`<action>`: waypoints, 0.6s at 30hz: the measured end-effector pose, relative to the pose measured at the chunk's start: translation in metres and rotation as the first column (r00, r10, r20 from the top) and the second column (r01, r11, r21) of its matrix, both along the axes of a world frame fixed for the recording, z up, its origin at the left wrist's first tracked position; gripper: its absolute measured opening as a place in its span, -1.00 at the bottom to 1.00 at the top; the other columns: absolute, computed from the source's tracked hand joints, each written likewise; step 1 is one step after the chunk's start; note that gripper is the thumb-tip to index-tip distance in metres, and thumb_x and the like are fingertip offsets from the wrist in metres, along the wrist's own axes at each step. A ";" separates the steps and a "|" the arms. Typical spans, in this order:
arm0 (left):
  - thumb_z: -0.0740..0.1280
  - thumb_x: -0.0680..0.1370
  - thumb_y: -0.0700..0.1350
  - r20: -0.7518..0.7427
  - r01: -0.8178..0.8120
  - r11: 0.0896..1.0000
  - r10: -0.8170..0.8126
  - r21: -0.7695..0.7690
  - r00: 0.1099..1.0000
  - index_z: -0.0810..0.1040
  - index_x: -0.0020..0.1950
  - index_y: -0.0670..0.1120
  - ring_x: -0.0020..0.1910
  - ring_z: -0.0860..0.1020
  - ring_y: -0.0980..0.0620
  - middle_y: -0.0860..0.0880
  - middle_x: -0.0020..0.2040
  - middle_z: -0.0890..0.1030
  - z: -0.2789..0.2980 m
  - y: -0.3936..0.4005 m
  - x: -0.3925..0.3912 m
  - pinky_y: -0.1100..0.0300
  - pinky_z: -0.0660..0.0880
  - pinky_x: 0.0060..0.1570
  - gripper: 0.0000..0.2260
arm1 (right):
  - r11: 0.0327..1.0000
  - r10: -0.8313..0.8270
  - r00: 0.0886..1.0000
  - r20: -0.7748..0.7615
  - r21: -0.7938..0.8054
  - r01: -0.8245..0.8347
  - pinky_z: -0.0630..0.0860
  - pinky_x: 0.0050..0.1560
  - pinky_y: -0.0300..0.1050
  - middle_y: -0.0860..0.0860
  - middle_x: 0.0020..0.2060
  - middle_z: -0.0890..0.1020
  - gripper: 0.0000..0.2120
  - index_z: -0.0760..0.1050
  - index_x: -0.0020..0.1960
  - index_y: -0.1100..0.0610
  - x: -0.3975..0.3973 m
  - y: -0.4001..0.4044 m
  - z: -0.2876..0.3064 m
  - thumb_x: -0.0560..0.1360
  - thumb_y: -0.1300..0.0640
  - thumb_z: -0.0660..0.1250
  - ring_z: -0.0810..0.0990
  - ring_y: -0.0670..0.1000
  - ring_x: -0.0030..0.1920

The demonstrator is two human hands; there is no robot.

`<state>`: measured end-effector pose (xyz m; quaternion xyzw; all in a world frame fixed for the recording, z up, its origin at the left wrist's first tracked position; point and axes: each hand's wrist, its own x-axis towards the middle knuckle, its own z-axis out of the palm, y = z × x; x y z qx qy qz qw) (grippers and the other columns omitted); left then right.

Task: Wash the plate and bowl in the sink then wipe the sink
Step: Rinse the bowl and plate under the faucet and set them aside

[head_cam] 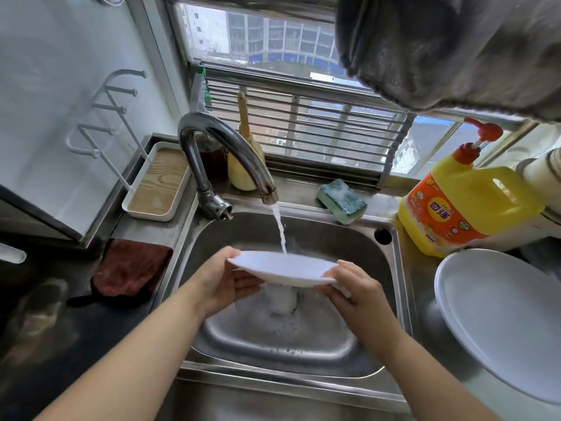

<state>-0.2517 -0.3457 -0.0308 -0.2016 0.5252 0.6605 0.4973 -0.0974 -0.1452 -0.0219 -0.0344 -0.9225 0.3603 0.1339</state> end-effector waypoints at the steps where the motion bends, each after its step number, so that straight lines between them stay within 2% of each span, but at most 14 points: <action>1: 0.08 0.57 0.03 0.024 -0.002 1.000 0.003 -0.005 1.000 0.49 0.09 -0.19 -0.13 0.54 -0.14 -0.19 -0.10 0.54 -0.003 0.003 0.000 -0.02 0.47 -0.01 -0.65 | 0.999 -0.028 0.999 0.021 -0.041 0.029 0.47 -0.10 -0.17 -0.11 -0.24 0.53 -0.82 0.52 -0.17 0.16 -0.005 -0.005 0.006 0.48 0.04 0.32 0.50 -0.08 -0.18; 4: -0.10 0.56 0.35 0.025 0.011 0.999 -0.010 -0.041 1.000 0.46 0.18 -0.11 -0.01 0.47 -0.10 -0.09 -0.04 0.48 -0.017 0.007 0.001 -0.12 0.27 0.26 -0.38 | 0.983 -0.111 0.988 0.107 -0.135 0.125 0.34 -0.27 -0.26 -0.13 -0.34 0.43 -0.76 0.42 -0.24 0.15 -0.018 -0.011 0.012 0.47 0.02 0.37 0.40 -0.12 -0.30; 6: -0.15 0.55 0.36 -0.013 0.023 0.997 -0.024 -0.071 1.000 0.36 0.36 -0.01 0.26 0.41 -0.14 -0.05 0.19 0.45 -0.021 0.007 0.005 -0.18 0.10 0.39 -0.37 | 0.922 -0.176 0.956 0.234 -0.301 0.244 0.36 -0.32 -0.24 -0.06 -0.40 0.47 -0.72 0.40 -0.23 0.20 -0.027 -0.009 0.011 0.49 0.04 0.39 0.42 -0.11 -0.37; 8: -0.09 0.60 0.27 -0.061 -0.010 0.992 0.002 -0.122 0.998 0.25 0.48 0.03 0.43 0.28 -0.15 -0.01 0.37 0.37 -0.021 0.007 0.008 -0.18 0.04 0.42 -0.46 | 0.786 -0.234 0.893 0.385 -0.465 0.407 0.53 -0.22 -0.10 0.02 -0.29 0.61 -0.78 0.48 -0.11 0.21 -0.034 -0.006 0.004 0.50 0.05 0.37 0.58 -0.02 -0.26; 10: -0.05 0.64 0.20 -0.090 -0.030 0.985 0.014 -0.172 0.996 0.23 0.50 0.02 0.45 0.27 -0.10 0.05 0.39 0.38 -0.025 0.003 0.010 -0.15 0.06 0.43 -0.51 | 0.605 -0.274 0.816 0.509 -0.568 0.558 0.60 -0.13 0.04 0.10 -0.16 0.65 -0.81 0.51 0.00 0.21 -0.039 -0.006 -0.010 0.53 0.08 0.34 0.63 0.09 -0.16; 13: 0.01 0.65 0.14 -0.101 -0.033 0.973 0.010 -0.227 0.995 0.21 0.52 0.01 0.40 0.35 -0.11 0.02 0.43 0.39 -0.039 -0.008 0.013 -0.14 0.15 0.41 -0.54 | 0.304 -0.297 0.733 0.612 -0.667 0.680 0.59 -0.04 0.11 0.18 -0.10 0.65 -0.76 0.50 0.07 0.30 -0.047 -0.012 -0.029 0.56 0.12 0.28 0.63 0.15 -0.13; 14: 0.04 0.65 0.13 -0.102 -0.043 0.969 0.018 -0.242 0.995 0.24 0.50 -0.02 0.33 0.42 -0.13 -0.02 0.38 0.45 -0.042 -0.011 0.016 -0.15 0.24 0.36 -0.55 | 0.175 -0.296 0.709 0.641 -0.693 0.700 0.56 0.01 0.13 0.21 -0.04 0.63 -0.73 0.48 0.12 0.34 -0.049 -0.016 -0.033 0.58 0.13 0.25 0.61 0.17 -0.10; 16: 0.09 0.64 0.10 -0.084 -0.069 0.969 0.050 -0.238 0.995 0.39 0.36 -0.10 0.11 0.54 -0.14 -0.09 0.14 0.59 -0.045 -0.015 0.023 -0.08 0.44 0.12 -0.61 | -0.082 -0.273 0.680 0.681 -0.720 0.689 0.47 0.05 0.11 0.24 0.04 0.58 -0.70 0.41 0.23 0.36 -0.053 -0.023 -0.037 0.60 0.16 0.19 0.57 0.16 -0.07; 18: 0.12 0.65 0.04 -0.074 -0.104 0.975 0.091 -0.195 0.993 0.48 0.20 -0.15 -0.03 0.59 -0.13 -0.15 -0.05 0.63 -0.041 -0.016 0.029 -0.01 0.49 -0.09 -0.69 | -0.288 -0.228 0.683 0.693 -0.719 0.633 0.43 0.10 0.09 0.22 0.09 0.56 -0.67 0.37 0.30 0.34 -0.055 -0.029 -0.038 0.62 0.17 0.15 0.56 0.13 -0.05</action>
